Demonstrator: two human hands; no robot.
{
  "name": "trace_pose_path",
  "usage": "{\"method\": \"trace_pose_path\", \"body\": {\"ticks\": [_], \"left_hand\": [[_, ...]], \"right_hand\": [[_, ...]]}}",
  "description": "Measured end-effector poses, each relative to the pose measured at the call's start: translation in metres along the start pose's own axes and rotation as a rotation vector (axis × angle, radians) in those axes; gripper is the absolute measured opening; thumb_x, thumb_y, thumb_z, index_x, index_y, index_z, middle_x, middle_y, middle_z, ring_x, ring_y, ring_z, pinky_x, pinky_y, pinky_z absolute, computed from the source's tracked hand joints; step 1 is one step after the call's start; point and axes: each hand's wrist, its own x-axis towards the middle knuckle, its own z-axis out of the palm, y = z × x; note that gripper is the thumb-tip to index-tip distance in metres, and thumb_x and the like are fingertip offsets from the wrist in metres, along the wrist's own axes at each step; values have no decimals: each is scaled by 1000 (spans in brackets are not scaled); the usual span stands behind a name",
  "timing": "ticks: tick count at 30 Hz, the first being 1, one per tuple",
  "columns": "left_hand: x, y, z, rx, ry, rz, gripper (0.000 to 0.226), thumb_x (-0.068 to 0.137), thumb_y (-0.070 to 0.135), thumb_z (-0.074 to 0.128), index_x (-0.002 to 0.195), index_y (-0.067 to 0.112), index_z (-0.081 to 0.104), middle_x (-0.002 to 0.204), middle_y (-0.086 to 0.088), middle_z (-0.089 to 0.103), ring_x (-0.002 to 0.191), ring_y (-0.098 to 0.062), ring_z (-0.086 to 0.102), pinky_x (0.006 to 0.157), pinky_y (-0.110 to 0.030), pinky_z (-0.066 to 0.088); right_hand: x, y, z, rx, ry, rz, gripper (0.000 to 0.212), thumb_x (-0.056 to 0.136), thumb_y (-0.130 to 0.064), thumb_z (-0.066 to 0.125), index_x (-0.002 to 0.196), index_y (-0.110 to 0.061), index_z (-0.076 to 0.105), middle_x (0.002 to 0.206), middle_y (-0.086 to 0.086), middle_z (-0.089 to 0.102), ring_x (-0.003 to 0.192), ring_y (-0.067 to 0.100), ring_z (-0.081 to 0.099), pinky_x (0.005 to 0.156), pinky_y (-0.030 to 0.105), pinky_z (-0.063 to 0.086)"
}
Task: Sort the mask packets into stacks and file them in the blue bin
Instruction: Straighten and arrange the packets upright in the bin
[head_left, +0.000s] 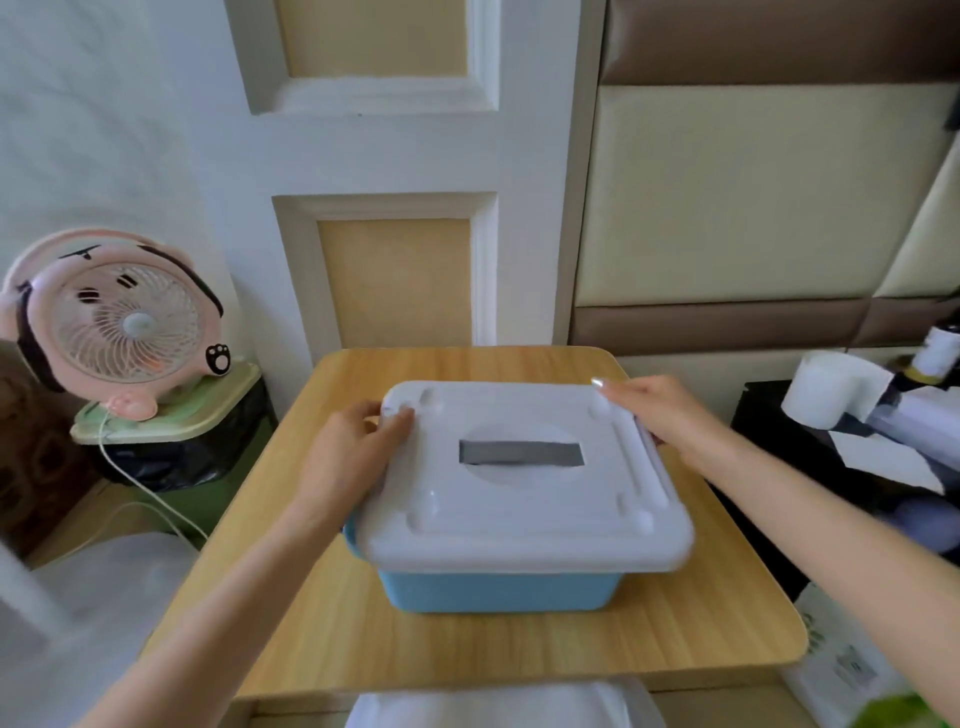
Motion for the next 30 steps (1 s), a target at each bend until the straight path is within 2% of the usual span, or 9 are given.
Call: {"method": "trace_pose_path", "body": {"ticks": [2, 4, 10, 13, 15, 20, 23, 26, 30], "left_hand": [[5, -4, 1, 199, 92, 70, 29, 91, 43, 51, 98, 19, 64, 93, -2, 56, 91, -22, 57, 68, -32, 45], [14, -10, 2, 210, 68, 59, 31, 90, 42, 51, 94, 15, 65, 92, -4, 56, 98, -28, 55, 67, -32, 40], [29, -14, 6, 193, 60, 29, 35, 89, 42, 53, 110, 16, 65, 109, -6, 62, 104, -24, 55, 85, -39, 47], [30, -10, 3, 164, 38, 20, 33, 91, 39, 53, 108, 14, 66, 103, -4, 64, 88, -21, 59, 72, -33, 47], [27, -9, 1, 172, 31, 13, 30, 91, 35, 54, 103, 12, 67, 97, -7, 66, 83, -21, 59, 73, -36, 49], [22, -10, -4, 132, -10, 23, 26, 93, 33, 54, 95, 11, 68, 89, -8, 68, 83, -24, 62, 72, -37, 49], [14, -15, -3, 162, -30, 79, 28, 94, 34, 52, 84, 11, 66, 72, -3, 64, 64, -18, 56, 53, -27, 38], [8, -20, -3, 82, -115, 51, 30, 95, 32, 50, 85, 7, 63, 64, -3, 55, 56, -14, 46, 50, -22, 31], [11, -30, -3, 17, -148, 6, 31, 94, 38, 51, 102, 12, 64, 85, -6, 63, 75, -20, 58, 64, -31, 47]], "right_hand": [[3, 2, 8, -68, 79, -65, 61, 81, -52, 61, 59, 1, 42, 54, 9, 35, 58, 20, 32, 59, 28, 22], [6, 4, 17, -109, 106, -93, 54, 88, -42, 59, 54, -17, 25, 54, 0, 20, 54, 18, 21, 56, 31, 14], [11, 11, 31, -90, 105, -32, 53, 92, -39, 54, 56, -20, 21, 52, -3, 16, 48, 14, 17, 52, 30, 11], [10, 10, 30, -67, 9, 2, 51, 87, -47, 57, 62, -5, 45, 51, 10, 43, 49, 25, 43, 55, 28, 28], [7, 8, 29, -19, -97, 16, 45, 83, -48, 62, 93, -5, 65, 84, 11, 70, 78, 27, 67, 72, 32, 50], [5, 5, 30, -32, -121, -28, 32, 89, -41, 59, 111, -18, 62, 107, 1, 67, 97, 18, 64, 85, 33, 50], [5, 13, 31, -161, -117, -25, 44, 89, -53, 51, 118, -21, 56, 118, 1, 61, 104, 18, 58, 93, 38, 48], [2, 13, 32, -303, -34, 0, 63, 88, -60, 45, 134, -16, 47, 129, 3, 55, 113, 23, 53, 90, 37, 45], [0, 14, 33, -135, -60, 147, 72, 76, -69, 52, 120, -13, 61, 104, 3, 70, 95, 22, 66, 92, 38, 50]]}}
